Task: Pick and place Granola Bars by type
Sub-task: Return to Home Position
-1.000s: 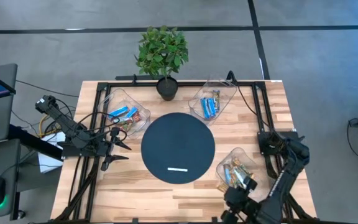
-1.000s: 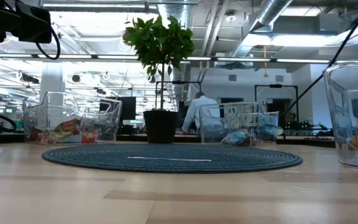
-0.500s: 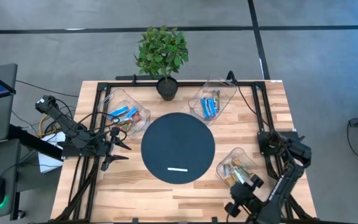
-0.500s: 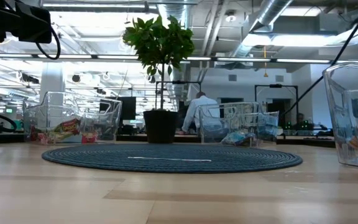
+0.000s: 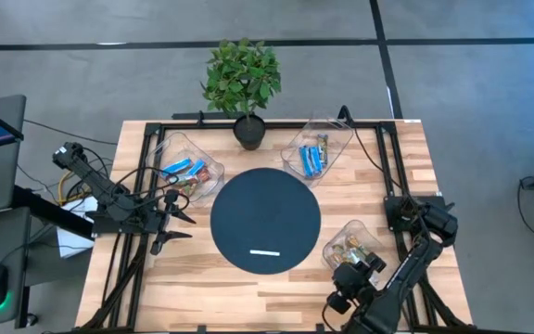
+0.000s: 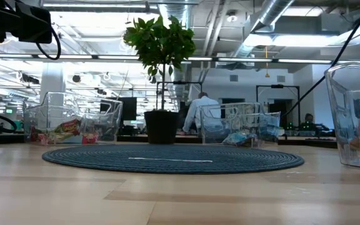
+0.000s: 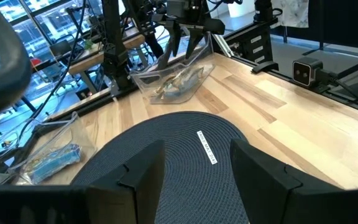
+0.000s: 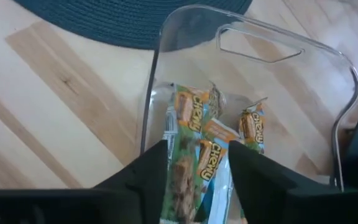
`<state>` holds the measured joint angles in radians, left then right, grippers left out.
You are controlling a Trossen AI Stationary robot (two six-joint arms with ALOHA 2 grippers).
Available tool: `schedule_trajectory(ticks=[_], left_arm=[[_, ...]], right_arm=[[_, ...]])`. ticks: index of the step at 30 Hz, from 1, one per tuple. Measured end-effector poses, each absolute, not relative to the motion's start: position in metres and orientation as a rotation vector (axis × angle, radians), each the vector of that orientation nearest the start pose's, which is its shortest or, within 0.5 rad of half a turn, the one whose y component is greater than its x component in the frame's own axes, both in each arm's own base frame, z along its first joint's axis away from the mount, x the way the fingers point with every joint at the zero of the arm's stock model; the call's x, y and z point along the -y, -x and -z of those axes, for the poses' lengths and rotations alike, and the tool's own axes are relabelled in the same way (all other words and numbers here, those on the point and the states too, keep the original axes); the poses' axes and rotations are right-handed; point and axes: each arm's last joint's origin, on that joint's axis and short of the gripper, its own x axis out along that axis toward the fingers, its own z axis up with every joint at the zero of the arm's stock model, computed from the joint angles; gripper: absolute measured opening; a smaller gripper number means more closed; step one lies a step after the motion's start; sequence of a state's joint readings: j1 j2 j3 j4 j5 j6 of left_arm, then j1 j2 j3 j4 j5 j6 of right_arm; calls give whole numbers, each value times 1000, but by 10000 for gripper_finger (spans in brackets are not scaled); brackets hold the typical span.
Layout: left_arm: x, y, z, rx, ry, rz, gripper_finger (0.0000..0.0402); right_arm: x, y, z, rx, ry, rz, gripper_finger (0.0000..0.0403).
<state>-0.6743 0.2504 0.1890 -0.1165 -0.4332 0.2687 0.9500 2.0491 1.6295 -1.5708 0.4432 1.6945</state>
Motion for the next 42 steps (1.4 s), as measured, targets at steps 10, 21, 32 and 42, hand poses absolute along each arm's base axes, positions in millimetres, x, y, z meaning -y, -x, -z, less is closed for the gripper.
schedule_trajectory(ticks=[10,21,32,42], left_arm=[[56,-90,-197,-116,-378,267,177],[62,-89,-216,102,-402,399,177],[66,-84,-233,397,-584,563,177],[44,-83,-261,484,-451,-7,177]], right_arm=[[-281,-211,-212,-1056,-17,798,207],[-295,-226,-272,-683,284,533,196],[-279,-235,-387,-433,736,448,188],[-204,-230,-431,-487,697,527,180]])
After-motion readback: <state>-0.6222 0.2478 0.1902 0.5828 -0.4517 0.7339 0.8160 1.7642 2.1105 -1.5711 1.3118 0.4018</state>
